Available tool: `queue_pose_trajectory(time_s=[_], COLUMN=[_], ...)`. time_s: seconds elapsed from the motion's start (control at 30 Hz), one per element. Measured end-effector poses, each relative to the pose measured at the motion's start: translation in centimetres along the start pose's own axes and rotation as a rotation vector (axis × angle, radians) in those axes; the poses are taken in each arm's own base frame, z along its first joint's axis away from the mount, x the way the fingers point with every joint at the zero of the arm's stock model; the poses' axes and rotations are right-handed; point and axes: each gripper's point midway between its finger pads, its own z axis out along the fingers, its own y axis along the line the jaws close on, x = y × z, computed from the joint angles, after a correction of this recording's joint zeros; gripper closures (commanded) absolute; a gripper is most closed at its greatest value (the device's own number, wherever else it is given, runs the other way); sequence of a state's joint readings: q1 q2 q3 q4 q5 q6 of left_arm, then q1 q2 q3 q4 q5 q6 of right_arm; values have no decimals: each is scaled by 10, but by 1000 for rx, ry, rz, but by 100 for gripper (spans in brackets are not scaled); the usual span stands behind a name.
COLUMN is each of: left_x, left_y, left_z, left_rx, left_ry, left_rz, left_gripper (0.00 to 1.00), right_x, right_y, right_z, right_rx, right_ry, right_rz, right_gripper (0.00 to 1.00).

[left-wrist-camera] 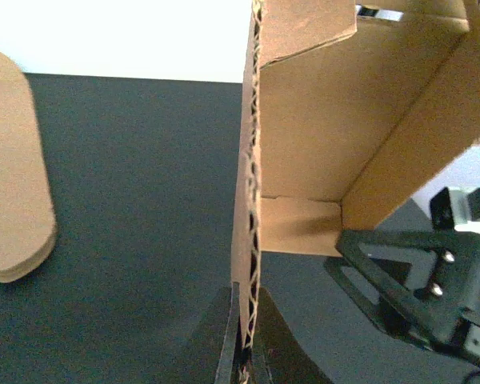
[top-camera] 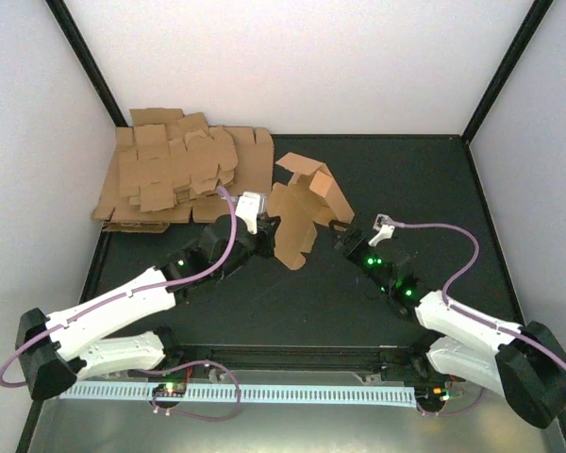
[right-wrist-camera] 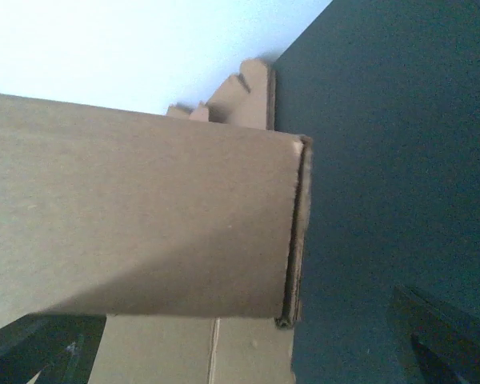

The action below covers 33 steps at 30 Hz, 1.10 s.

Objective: Fold the paper box

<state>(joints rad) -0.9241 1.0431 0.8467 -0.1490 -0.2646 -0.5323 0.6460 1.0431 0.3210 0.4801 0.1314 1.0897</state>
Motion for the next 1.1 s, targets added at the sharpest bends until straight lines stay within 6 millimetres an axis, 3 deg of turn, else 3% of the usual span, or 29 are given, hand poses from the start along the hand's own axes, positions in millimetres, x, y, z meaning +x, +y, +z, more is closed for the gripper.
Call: queue_pose_trajectory(time_s=[0.17,0.3,0.4,0.63,0.87,0.97,1.1], left_x=[-4,-19,-27,-9,21,35,57], left_y=[9,2,-2,7,21,27,38], left_z=[-1,-4,-7,-4,7,10,14], left_rx=[-67,-82,-84,-116,-162,-170,-176], left_ry=[14,27,34,118,235,267,299], left_rz=[55,95,125,220,322,337,347], left_gripper=[98,98,99,98,99,99,98], right_x=[27,59,71,60,56,44,23], right_y=[3,0,5,28,23,25,43], right_z=[-7,-15,-25,-49,-54,-53,-51], right_rx=[-37,-72,-128,-217,-186,-170,-179], right_ry=[156,326,399,380,395,381,336], right_rz=[-99,-204,-275,-419,-492,-500,-524], right_gripper=[0,0,1,1,1,0,0])
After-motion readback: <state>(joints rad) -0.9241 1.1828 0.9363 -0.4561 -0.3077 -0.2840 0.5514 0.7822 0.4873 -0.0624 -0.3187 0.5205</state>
